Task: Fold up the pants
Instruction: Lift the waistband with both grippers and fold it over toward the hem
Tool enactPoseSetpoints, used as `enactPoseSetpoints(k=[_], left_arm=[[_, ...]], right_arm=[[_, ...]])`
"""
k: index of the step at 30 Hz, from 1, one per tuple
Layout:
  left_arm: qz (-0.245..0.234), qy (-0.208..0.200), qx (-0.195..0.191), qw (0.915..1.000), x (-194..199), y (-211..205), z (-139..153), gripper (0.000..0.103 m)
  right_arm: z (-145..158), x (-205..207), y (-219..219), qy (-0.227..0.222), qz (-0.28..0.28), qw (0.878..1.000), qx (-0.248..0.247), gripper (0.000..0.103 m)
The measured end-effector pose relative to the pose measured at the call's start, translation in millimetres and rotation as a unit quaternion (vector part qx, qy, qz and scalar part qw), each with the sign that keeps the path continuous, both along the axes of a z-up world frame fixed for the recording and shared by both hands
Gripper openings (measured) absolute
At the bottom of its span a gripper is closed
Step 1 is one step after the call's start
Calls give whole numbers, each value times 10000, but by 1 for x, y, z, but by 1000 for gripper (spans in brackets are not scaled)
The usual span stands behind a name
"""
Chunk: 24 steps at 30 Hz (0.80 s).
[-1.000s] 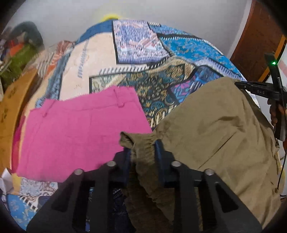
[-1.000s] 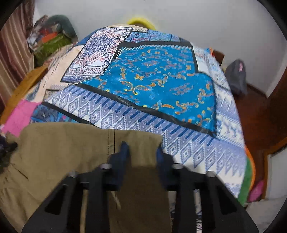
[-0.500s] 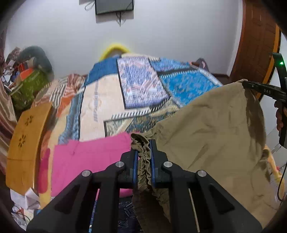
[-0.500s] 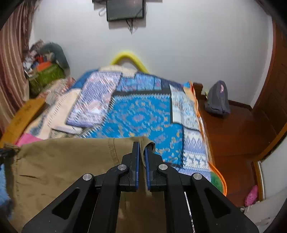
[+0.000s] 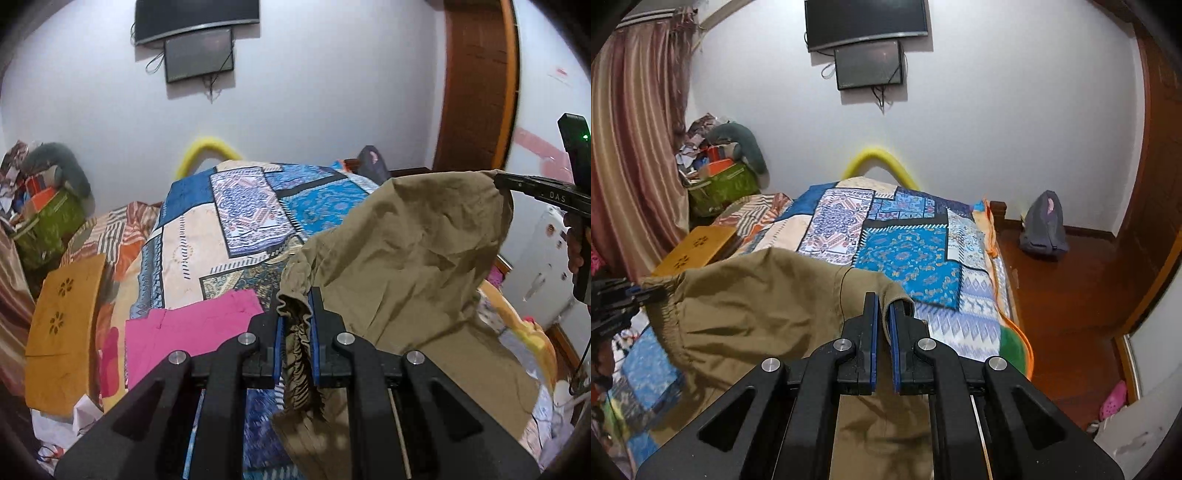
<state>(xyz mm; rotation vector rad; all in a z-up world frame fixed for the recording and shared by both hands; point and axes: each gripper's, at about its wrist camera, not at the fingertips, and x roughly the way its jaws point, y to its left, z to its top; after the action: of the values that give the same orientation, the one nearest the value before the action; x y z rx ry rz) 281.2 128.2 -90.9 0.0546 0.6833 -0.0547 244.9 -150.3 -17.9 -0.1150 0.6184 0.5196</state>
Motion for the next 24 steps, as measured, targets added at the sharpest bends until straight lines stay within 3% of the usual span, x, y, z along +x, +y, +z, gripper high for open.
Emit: enactPoseSetpoints(k=[9,16,24], left_arm=[[-188,114,45,9997,-63,-29,-3,12],[-302,368,64,9988,-108,-41,-32,11],[-355,992,-60,9944,-141,-38,-81,12]], right_arm=[[-22,-69,-35,266,-47,9996,-85,5],[-59,-101,-52,602,-100,9979,-193,5],[-117,-127,-73,1130,-326,9929,-201,5]])
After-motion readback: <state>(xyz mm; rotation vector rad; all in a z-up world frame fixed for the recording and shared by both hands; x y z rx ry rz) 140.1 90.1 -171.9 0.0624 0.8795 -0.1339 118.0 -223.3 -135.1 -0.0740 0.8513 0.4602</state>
